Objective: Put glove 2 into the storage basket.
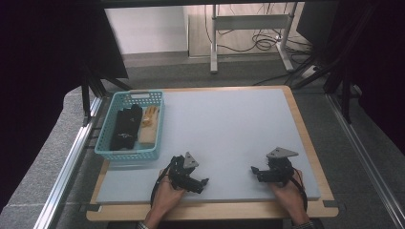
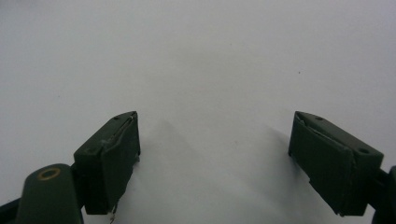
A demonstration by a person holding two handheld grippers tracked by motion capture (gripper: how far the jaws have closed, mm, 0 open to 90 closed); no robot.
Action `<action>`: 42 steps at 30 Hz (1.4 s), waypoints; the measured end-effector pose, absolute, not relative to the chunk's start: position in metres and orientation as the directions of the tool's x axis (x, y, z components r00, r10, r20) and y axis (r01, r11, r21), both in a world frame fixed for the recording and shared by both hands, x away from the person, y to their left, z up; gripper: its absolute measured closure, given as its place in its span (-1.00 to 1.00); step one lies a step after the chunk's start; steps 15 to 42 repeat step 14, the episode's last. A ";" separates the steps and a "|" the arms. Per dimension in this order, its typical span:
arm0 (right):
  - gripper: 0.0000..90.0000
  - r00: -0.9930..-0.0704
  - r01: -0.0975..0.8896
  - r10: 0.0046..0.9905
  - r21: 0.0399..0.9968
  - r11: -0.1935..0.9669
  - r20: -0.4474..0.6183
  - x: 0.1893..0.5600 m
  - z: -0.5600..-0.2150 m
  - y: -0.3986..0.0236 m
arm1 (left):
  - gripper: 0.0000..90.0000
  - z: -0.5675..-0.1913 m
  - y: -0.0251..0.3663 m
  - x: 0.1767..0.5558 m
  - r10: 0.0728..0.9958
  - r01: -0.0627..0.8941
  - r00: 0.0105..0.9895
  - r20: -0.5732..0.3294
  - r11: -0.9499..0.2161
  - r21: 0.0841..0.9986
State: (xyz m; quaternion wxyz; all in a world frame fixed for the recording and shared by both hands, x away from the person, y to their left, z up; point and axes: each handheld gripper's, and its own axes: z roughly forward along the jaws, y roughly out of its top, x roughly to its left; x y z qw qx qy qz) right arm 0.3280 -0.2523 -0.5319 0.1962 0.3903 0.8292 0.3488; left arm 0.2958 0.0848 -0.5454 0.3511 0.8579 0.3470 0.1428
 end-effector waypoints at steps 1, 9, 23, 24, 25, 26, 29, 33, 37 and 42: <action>-0.64 -0.618 0.511 0.784 0.731 0.452 -0.053 0.328 -0.532 -0.252 | -1.00 -0.545 0.084 0.296 0.696 0.492 0.718 0.004 -0.513 0.703; -0.64 -0.618 0.510 0.784 0.732 0.452 -0.053 0.328 -0.532 -0.252 | -1.00 -0.546 0.085 0.299 0.695 0.521 0.718 -0.033 -0.504 0.689; -0.65 -0.619 0.510 0.784 0.731 0.453 -0.053 0.328 -0.532 -0.252 | -1.00 -0.546 0.085 0.299 0.697 0.522 0.716 -0.034 -0.502 0.690; -0.65 -0.619 0.510 0.784 0.731 0.453 -0.053 0.328 -0.532 -0.252 | -1.00 -0.546 0.085 0.299 0.697 0.522 0.716 -0.034 -0.502 0.690; -0.65 -0.619 0.510 0.784 0.731 0.453 -0.053 0.328 -0.532 -0.252 | -1.00 -0.546 0.085 0.299 0.697 0.522 0.716 -0.034 -0.502 0.690; -0.65 -0.619 0.510 0.784 0.731 0.453 -0.053 0.328 -0.532 -0.252 | -1.00 -0.546 0.085 0.299 0.697 0.522 0.716 -0.034 -0.502 0.690; -0.65 -0.619 0.510 0.784 0.731 0.453 -0.053 0.328 -0.532 -0.252 | -1.00 -0.546 0.085 0.299 0.697 0.522 0.716 -0.034 -0.502 0.690; -0.65 -0.619 0.510 0.784 0.731 0.453 -0.053 0.328 -0.532 -0.252 | -1.00 -0.546 0.085 0.299 0.697 0.522 0.716 -0.034 -0.502 0.690; -0.65 -0.619 0.510 0.784 0.731 0.453 -0.053 0.328 -0.532 -0.252 | -1.00 -0.546 0.085 0.299 0.697 0.522 0.716 -0.034 -0.502 0.690; -0.65 -0.619 0.510 0.784 0.731 0.453 -0.053 0.328 -0.532 -0.252 | -1.00 -0.546 0.085 0.299 0.697 0.522 0.716 -0.034 -0.502 0.690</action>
